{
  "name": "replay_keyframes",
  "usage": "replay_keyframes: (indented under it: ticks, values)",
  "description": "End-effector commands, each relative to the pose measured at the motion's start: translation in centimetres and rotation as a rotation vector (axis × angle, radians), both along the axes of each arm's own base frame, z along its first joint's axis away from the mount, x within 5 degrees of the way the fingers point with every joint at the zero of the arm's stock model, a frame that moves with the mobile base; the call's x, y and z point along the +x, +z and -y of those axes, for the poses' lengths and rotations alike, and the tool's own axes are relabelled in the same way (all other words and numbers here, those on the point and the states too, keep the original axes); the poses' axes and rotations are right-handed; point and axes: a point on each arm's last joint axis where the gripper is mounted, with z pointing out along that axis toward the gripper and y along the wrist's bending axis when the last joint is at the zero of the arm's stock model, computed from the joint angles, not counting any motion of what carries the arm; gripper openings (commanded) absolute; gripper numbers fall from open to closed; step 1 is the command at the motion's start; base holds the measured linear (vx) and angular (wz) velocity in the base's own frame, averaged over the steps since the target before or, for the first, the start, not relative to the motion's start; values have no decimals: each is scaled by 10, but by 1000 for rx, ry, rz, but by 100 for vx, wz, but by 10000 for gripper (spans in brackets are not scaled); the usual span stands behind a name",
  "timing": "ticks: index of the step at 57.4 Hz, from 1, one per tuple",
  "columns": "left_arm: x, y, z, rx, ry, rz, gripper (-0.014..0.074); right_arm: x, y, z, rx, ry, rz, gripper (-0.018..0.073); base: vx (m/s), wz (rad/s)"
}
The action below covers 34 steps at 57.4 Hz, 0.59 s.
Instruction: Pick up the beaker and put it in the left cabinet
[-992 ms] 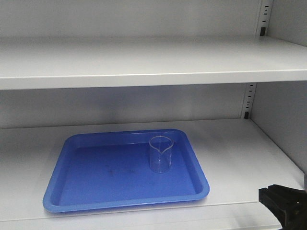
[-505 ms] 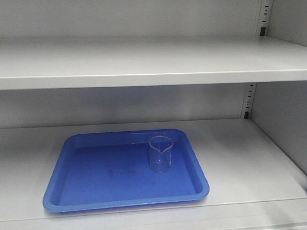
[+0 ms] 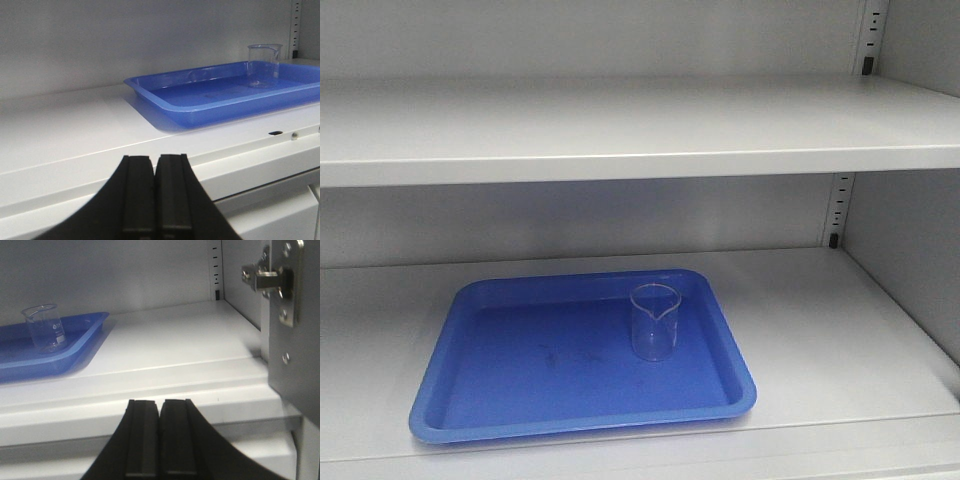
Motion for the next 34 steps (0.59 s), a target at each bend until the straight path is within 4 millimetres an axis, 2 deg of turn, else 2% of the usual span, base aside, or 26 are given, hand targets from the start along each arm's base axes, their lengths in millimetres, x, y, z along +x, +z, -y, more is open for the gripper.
replay_keyframes:
  ticks: [1,34]
  values:
    - [-1,3,0,-33,-2,80,1,-7,0,1,15,-5,153,-8,0,0]
    - [-1,3,0,-34,-2,81,1,-10,-5,2,12,-5,125,-8,0,0]
